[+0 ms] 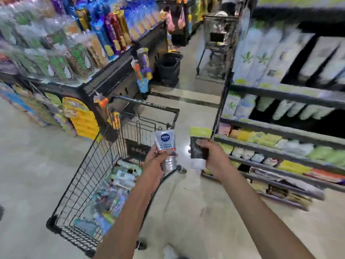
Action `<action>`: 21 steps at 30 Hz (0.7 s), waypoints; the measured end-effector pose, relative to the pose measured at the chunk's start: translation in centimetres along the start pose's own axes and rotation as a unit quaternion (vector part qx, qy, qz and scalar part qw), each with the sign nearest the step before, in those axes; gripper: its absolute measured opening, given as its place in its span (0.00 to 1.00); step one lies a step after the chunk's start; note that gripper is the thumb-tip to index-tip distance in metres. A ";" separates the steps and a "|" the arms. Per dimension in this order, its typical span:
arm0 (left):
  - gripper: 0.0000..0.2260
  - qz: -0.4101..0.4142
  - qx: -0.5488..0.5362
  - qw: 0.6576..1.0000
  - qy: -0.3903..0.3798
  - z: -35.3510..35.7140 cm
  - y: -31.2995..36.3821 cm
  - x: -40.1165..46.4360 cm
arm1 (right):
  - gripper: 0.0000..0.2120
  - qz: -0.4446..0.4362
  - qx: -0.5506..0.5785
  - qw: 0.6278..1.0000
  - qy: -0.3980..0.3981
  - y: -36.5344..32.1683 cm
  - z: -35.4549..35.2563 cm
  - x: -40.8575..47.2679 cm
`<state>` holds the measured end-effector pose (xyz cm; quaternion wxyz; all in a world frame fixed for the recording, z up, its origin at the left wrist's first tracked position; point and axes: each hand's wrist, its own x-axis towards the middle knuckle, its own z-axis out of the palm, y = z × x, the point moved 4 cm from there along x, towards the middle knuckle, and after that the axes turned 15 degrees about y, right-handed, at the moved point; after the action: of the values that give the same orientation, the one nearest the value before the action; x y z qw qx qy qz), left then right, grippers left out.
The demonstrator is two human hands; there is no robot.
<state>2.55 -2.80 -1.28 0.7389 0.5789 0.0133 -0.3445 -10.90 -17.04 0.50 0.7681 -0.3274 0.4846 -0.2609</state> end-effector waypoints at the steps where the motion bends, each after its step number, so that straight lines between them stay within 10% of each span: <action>1: 0.18 -0.008 0.005 1.000 -0.021 2.0 -0.7 -0.7 | 0.12 -0.019 -0.011 1.000 0.009 -0.8 -1.8 -0.3; 21: 0.29 -0.047 0.162 0.947 -0.273 36.3 -24.1 -22.3 | 0.26 -0.148 0.063 0.968 0.191 -12.8 -48.3 -10.2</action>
<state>-40.87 -25.46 -0.38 0.5936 0.5733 -0.2177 -0.5212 -60.15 -30.14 0.75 0.6334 -0.2903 0.5508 -0.4595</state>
